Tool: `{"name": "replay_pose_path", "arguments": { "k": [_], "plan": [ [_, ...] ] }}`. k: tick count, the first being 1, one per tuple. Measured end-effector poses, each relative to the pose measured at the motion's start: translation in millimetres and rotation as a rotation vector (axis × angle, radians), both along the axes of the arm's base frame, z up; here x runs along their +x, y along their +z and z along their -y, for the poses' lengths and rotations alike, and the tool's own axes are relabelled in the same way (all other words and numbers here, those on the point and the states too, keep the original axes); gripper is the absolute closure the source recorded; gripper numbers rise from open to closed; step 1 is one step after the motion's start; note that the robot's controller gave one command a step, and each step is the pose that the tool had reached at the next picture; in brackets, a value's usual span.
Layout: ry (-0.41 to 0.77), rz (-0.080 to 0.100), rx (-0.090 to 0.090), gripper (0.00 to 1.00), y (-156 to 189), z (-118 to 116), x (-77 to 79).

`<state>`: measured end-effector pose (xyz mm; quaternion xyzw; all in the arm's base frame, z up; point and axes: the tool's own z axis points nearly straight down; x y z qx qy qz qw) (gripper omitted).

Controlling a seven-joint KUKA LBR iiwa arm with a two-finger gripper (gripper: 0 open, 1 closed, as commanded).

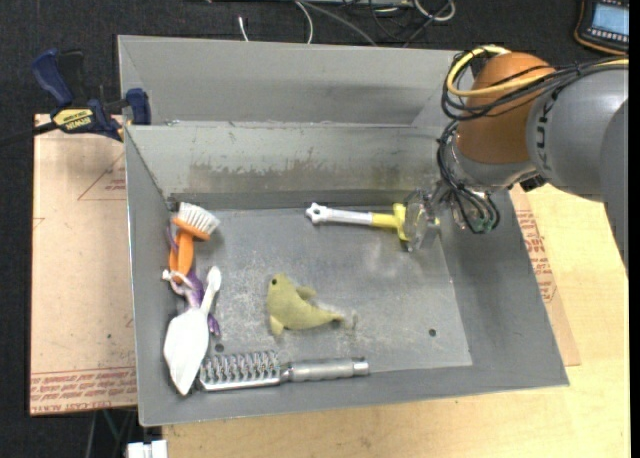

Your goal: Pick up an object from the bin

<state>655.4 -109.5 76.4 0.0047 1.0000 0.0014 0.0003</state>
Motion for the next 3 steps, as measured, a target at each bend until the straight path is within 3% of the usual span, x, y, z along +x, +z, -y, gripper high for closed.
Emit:
{"name": "replay_pose_path", "arguments": {
  "k": [1, 2, 3],
  "plan": [
    [0.001, 0.0, 0.0, 1.0, 0.1, -0.2, 0.0],
    [0.001, -0.01, 0.002, 1.0, 24.9, -1.0, -3.0],
    [0.002, 0.0, 0.001, 1.0, 55.8, -0.8, -0.5]
  ]
}}
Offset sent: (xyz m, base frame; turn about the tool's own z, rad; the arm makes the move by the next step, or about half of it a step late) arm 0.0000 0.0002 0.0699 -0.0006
